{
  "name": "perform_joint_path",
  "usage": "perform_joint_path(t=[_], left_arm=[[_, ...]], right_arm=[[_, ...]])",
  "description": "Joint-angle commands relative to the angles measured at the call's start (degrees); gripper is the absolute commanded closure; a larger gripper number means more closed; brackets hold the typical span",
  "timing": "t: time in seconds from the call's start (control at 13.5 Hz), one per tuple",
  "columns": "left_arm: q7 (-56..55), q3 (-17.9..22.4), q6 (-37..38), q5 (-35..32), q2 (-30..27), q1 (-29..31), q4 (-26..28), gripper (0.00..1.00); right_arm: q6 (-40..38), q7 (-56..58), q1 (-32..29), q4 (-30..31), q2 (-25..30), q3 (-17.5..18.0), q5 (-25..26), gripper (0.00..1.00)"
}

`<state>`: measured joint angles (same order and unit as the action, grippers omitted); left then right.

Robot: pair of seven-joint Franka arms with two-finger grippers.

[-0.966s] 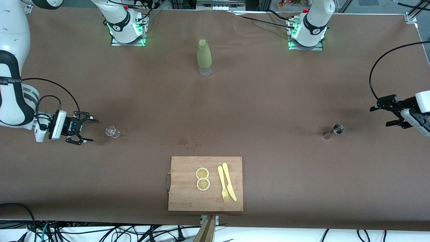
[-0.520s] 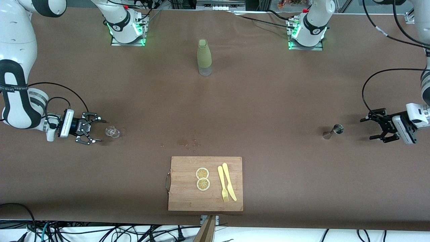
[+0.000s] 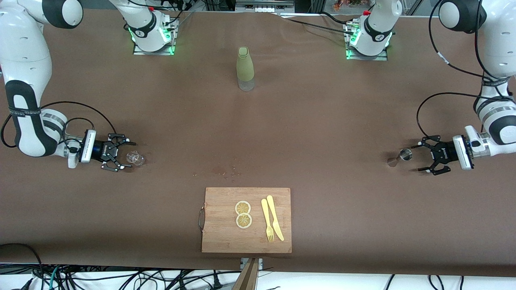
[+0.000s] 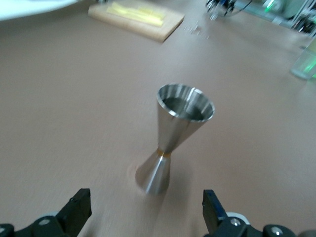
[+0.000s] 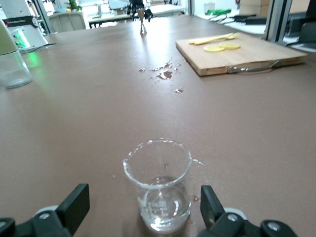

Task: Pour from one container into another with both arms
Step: 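Close the right gripper on the glass cup while the left gripper grips the jigger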

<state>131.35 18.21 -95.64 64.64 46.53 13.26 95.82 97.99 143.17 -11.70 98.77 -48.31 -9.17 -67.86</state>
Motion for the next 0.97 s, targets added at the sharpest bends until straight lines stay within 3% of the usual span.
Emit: perform_joint_path(t=[0.0,0.3,0.74,0.89], left_arm=[[9.4,0.0,3.7,2.9,2.4,0.8,-1.3,0.0],[19.7,0.1,7.1,7.1,4.7,1.2,-1.4,0.0],[21.6,-0.5,8.4,8.9,4.8,0.8,-1.6,0.0],[21.6,-0.9,8.5,9.2,5.0,0.5,-1.6,0.02]], right_arm=[[-1.1,1.8,-0.1,-1.0,-1.5,0.2,-2.1,0.0],[-1.9,2.1,0.8,-1.0,-2.3,0.6,-3.8,0.0],[-3.2,5.1,1.6,-1.0,-3.9,0.9,-6.5,0.0],[-4.1,5.1,1.5,-1.0,-3.9,0.9,-6.7,0.05]])
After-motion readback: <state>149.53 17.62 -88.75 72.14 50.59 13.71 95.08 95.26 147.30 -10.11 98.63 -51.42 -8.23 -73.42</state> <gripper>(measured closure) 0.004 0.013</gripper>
